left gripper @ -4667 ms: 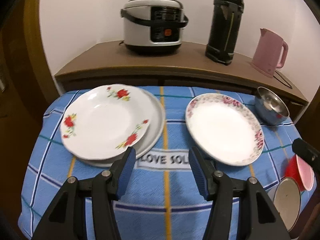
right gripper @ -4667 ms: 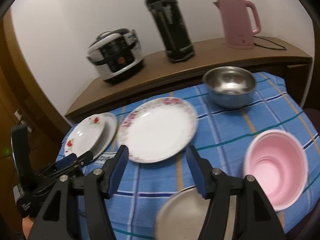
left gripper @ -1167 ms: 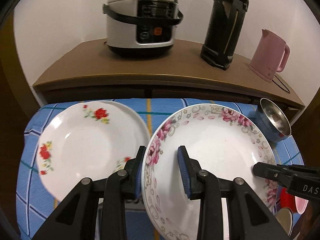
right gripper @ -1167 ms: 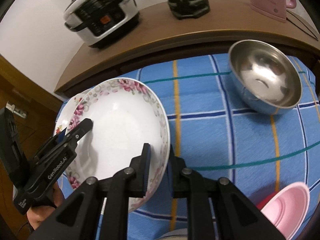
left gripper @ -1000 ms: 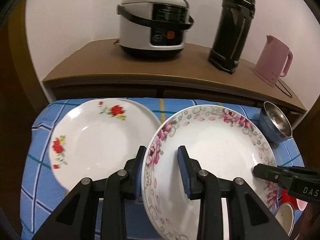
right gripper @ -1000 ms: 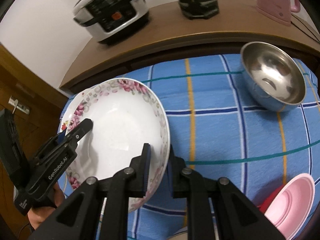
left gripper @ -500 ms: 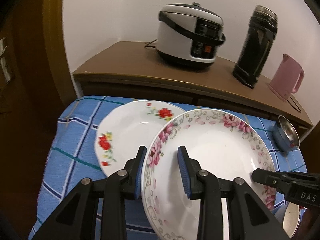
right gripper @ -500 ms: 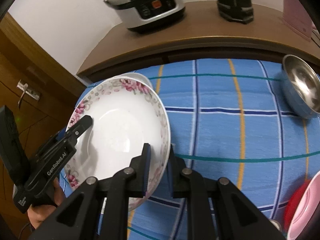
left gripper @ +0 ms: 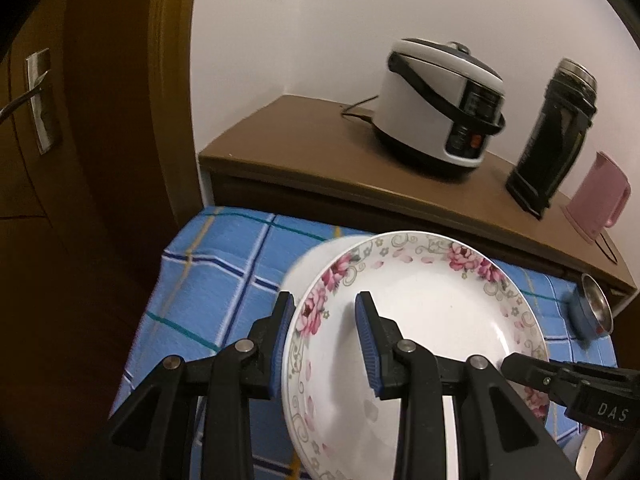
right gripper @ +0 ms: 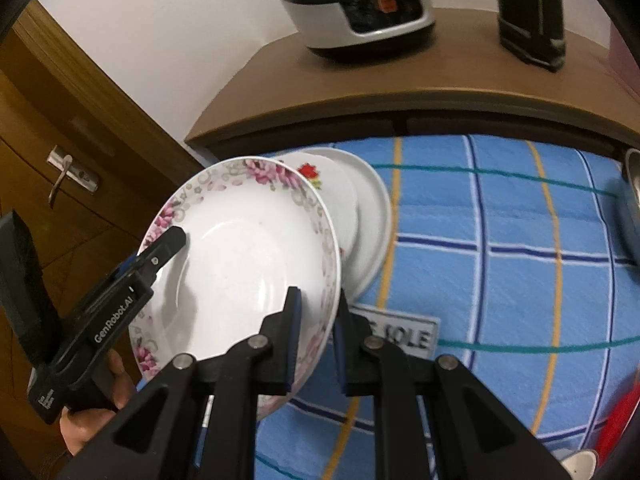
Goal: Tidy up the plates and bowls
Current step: 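Carry the pink-rimmed plate with the left tool over the plate stack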
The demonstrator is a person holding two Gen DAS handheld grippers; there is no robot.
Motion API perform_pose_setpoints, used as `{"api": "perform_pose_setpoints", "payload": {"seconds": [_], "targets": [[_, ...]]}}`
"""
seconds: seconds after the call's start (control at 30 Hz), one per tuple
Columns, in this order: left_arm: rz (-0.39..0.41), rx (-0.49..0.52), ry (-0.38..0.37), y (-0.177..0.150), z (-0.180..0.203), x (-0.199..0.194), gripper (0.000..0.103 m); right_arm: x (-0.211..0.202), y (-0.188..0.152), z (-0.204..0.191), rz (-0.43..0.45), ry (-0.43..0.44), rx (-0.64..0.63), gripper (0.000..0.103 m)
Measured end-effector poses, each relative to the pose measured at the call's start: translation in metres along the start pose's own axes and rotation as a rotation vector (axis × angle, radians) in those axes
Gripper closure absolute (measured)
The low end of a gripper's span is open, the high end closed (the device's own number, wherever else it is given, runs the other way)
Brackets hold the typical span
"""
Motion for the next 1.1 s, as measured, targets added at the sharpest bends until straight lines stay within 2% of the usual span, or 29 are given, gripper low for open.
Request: {"api": "perform_pose_setpoints", "payload": {"seconds": [0.23, 0.6, 1.1], "targets": [[0.001, -0.001, 0.025, 0.016, -0.01, 0.021, 0.068, 0.018, 0.018, -0.007, 0.018, 0.019, 0.022, 0.088], [-0.058, -0.016, 0.033, 0.005, -0.006, 0.068, 0.068, 0.05, 0.03, 0.012, 0.014, -0.042, 0.045, 0.088], [-0.025, 0.024, 0.106, 0.005, -0.006, 0.077, 0.068, 0.056, 0.032, 0.006, 0.038, -0.124, -0.054, 0.088]]}}
Point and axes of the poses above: each gripper's, at about its wrist camera, not at the fingertips, and x roughly the way its jaws point, z to its right, y to its top, the point moved 10 cm from there along x, roughly the way its jaws point, and after that the axes turned 6 degrees about -x, right-handed, at the moved point
